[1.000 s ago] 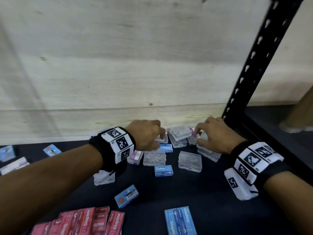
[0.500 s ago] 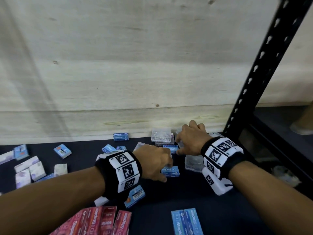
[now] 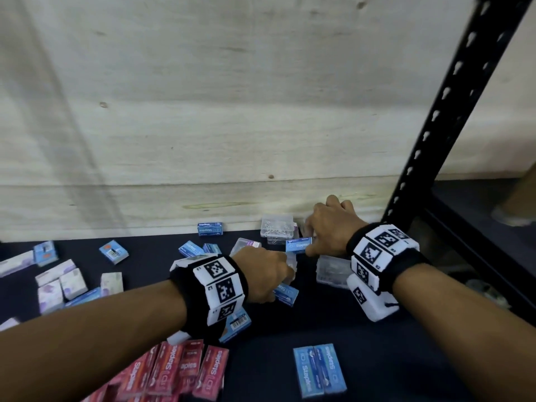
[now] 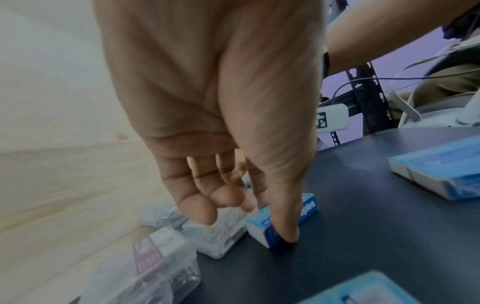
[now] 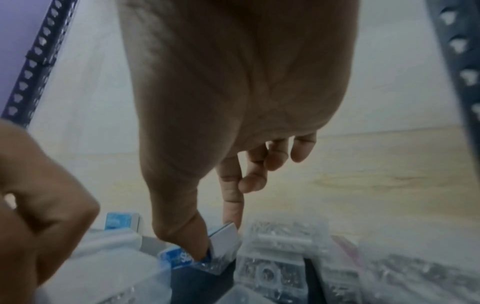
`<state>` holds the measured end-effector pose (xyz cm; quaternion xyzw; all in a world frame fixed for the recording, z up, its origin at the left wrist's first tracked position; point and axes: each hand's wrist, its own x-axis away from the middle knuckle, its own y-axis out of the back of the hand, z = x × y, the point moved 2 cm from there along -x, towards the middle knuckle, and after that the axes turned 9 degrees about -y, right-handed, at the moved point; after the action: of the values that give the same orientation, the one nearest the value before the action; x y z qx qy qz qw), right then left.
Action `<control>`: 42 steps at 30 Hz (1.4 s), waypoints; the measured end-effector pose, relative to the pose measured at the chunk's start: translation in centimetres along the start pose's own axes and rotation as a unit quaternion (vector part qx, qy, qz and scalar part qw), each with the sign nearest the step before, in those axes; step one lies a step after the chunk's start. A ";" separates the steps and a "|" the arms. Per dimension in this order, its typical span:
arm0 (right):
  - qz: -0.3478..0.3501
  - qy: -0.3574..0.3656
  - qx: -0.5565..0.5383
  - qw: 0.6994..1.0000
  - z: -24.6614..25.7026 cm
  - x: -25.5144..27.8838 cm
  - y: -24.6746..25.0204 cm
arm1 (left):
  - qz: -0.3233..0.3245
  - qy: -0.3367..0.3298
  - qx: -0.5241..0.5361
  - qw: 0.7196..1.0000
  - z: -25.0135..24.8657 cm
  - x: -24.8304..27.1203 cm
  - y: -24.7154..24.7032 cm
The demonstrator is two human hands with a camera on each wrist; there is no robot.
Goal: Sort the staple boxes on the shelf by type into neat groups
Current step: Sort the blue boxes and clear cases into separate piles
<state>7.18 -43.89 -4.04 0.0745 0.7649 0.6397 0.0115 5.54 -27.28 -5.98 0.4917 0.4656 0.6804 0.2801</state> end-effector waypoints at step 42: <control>0.192 0.005 -0.089 0.977 -2.8 13.7 -3.9 | 0.006 0.024 0.152 0.988 -5.9 5.3 -1.6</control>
<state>-7.08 -45.55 -6.28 0.2156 0.6767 0.6956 -0.1084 -2.00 -24.25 -5.75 0.5149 0.5671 0.6151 0.1869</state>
